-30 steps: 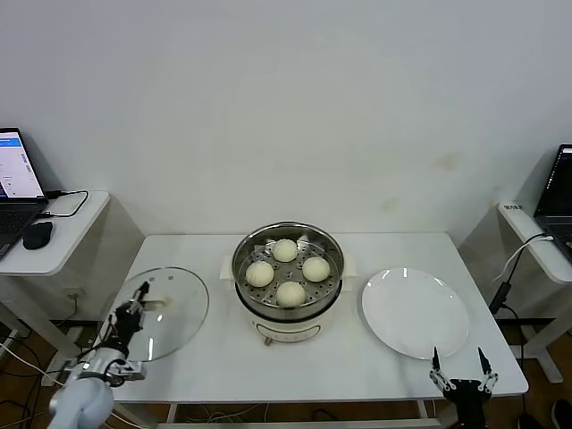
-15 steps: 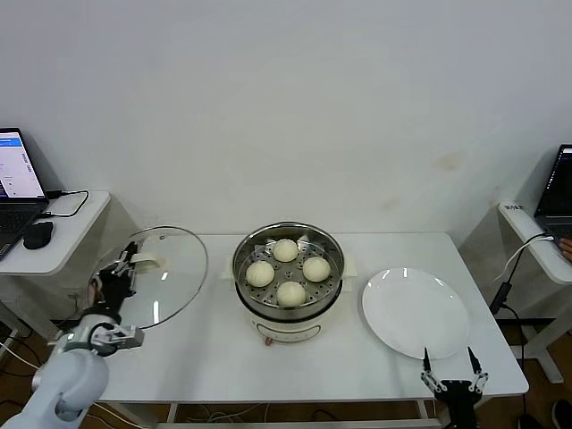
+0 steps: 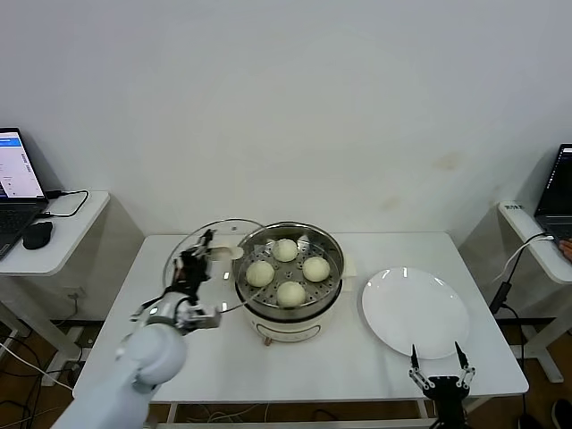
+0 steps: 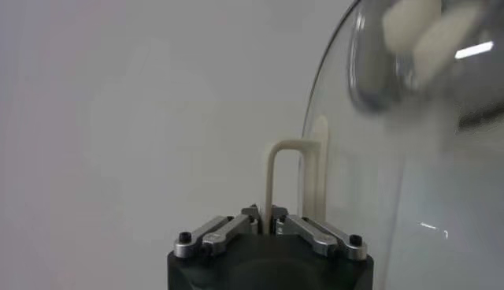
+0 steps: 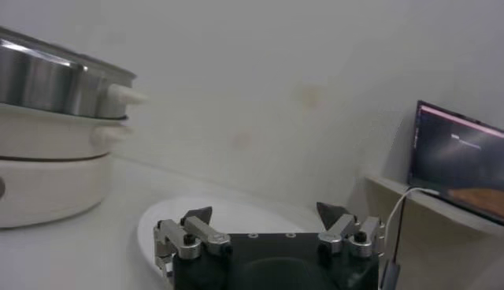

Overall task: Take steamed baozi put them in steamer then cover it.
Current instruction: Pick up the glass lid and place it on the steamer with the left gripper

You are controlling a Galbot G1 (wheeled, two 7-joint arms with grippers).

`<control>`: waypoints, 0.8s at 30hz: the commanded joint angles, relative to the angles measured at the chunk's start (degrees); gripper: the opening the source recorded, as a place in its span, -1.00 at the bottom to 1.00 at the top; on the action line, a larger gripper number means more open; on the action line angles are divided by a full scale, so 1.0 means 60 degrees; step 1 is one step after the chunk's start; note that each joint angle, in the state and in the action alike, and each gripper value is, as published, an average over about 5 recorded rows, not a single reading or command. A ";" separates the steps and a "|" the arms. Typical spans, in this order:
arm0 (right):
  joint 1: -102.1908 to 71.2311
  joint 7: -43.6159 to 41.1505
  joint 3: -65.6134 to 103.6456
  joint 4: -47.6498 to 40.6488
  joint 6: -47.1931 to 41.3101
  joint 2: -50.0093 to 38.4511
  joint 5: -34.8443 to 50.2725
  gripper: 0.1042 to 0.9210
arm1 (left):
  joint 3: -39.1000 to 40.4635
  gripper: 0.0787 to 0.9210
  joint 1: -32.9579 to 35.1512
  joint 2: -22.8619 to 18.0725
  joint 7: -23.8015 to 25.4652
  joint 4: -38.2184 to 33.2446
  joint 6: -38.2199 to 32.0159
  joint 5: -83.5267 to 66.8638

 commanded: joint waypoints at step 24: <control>0.0125 -0.0050 -0.0261 -0.0406 0.0173 0.0037 -0.0238 0.76 | 0.3020 -0.83 -0.2466 -0.2893 0.1680 0.2039 0.1073 0.3284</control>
